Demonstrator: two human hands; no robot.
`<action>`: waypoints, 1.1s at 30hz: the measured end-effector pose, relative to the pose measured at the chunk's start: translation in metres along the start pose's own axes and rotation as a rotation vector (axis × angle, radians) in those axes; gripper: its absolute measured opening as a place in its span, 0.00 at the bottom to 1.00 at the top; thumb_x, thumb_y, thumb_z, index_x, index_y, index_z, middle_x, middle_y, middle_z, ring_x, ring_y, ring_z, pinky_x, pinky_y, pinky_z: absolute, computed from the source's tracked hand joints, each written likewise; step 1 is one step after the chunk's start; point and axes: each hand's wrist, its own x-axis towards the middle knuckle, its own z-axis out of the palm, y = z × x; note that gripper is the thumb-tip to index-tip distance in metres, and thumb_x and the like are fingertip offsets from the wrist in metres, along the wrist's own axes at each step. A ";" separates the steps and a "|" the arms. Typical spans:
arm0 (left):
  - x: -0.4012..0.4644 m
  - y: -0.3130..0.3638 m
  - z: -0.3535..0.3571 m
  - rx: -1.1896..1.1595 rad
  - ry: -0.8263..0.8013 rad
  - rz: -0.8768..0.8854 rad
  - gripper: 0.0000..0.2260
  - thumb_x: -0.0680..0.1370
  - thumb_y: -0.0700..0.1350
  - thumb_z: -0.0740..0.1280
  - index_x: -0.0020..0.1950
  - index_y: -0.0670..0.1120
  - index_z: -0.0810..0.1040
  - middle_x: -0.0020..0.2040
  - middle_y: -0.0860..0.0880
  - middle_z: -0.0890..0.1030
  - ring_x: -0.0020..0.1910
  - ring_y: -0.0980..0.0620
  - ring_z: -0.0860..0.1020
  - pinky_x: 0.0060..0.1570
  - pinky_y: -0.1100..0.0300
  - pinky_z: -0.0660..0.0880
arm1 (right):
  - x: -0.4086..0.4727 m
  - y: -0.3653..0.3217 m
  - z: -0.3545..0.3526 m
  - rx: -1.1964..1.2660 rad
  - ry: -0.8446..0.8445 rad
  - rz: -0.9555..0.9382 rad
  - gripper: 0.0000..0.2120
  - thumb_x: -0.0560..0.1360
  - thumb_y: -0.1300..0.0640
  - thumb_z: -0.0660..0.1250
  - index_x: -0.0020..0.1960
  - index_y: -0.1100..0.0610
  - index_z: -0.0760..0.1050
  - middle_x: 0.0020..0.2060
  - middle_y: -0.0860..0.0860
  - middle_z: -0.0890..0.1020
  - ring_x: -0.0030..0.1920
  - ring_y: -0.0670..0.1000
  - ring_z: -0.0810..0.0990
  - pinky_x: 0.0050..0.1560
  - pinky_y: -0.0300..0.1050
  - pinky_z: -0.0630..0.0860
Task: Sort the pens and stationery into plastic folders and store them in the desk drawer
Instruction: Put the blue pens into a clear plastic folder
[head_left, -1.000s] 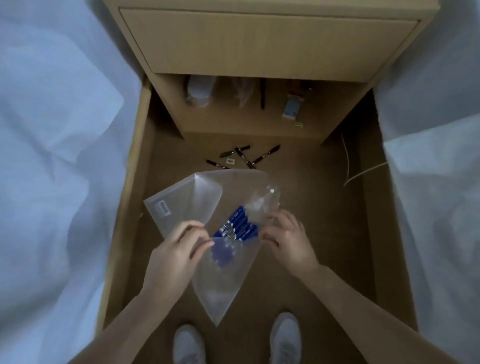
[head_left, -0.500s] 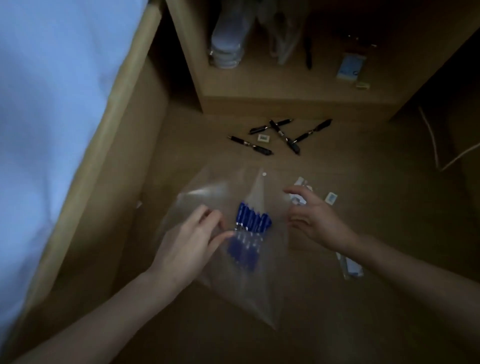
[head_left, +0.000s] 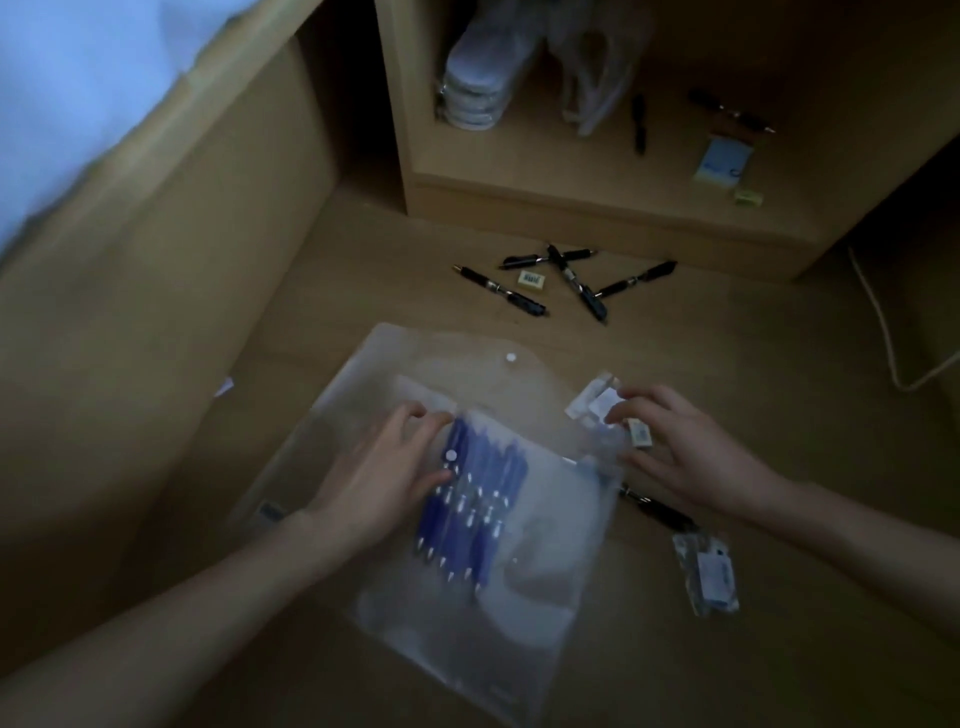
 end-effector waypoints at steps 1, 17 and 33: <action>-0.003 -0.003 0.008 0.020 -0.035 -0.029 0.25 0.78 0.56 0.61 0.74 0.55 0.59 0.73 0.49 0.59 0.69 0.47 0.65 0.64 0.56 0.65 | 0.000 -0.003 0.001 0.019 0.054 0.040 0.13 0.75 0.55 0.68 0.59 0.52 0.73 0.58 0.42 0.66 0.56 0.41 0.69 0.55 0.32 0.65; -0.006 -0.028 0.090 0.203 0.032 0.121 0.27 0.81 0.63 0.42 0.77 0.54 0.52 0.76 0.47 0.58 0.73 0.45 0.58 0.66 0.45 0.54 | 0.092 -0.026 0.037 0.093 0.093 0.262 0.33 0.75 0.56 0.69 0.74 0.58 0.58 0.71 0.56 0.66 0.70 0.54 0.67 0.68 0.45 0.64; -0.022 -0.025 0.096 0.174 0.104 0.257 0.30 0.81 0.62 0.45 0.74 0.43 0.60 0.75 0.45 0.63 0.74 0.51 0.58 0.68 0.53 0.57 | 0.142 -0.038 0.042 0.627 0.271 0.382 0.08 0.74 0.64 0.68 0.53 0.61 0.79 0.41 0.50 0.79 0.43 0.46 0.76 0.41 0.29 0.70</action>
